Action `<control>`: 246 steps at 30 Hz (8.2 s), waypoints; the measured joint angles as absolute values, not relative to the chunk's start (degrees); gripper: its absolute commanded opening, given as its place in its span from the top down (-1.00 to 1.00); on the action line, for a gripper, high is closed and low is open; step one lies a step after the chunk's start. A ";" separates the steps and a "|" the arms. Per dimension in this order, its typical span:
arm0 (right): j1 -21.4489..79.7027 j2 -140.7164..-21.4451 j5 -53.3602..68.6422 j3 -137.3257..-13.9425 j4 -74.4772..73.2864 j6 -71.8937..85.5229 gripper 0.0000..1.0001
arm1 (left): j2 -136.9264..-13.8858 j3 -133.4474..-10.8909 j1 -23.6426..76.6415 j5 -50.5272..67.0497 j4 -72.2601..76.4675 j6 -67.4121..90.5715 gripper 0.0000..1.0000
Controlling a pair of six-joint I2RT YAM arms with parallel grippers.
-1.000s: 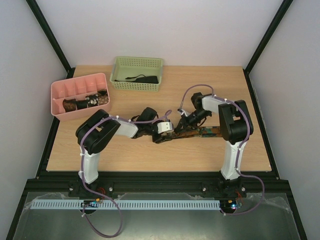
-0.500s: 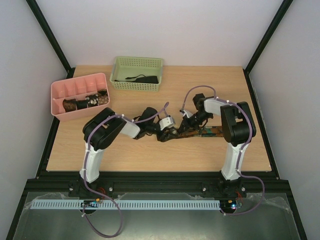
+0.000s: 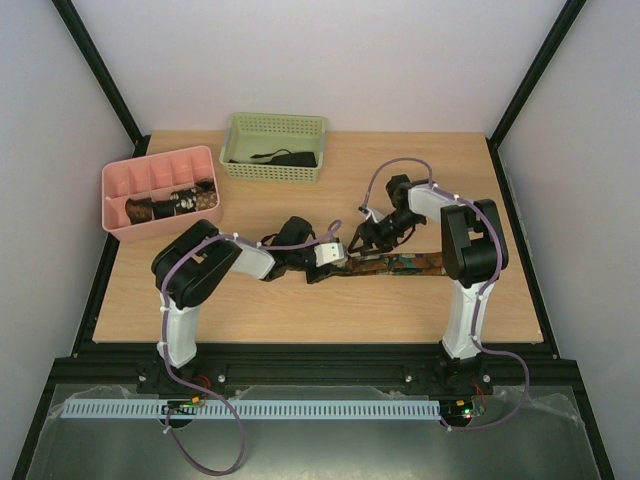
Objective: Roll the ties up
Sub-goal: Roll the tie at the center of the board.
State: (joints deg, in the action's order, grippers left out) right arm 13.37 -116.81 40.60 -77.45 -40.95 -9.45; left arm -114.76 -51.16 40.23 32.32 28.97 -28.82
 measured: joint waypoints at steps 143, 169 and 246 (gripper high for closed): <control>15.49 -120.73 52.31 -72.69 -39.51 -4.60 -0.07 | -112.95 -45.25 37.95 36.71 35.00 -23.88 0.27; 17.47 -118.89 47.59 -76.23 -42.33 -6.48 0.97 | -111.00 -47.79 38.65 32.82 24.62 -28.75 -0.36; 13.61 -116.09 41.63 -72.03 -38.65 -6.66 0.92 | -119.04 -53.71 39.90 38.15 34.33 -12.51 0.21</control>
State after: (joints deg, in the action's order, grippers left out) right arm 13.61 -116.09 41.63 -72.03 -38.65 -6.66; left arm -119.04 -53.71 39.90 38.15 34.33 -12.51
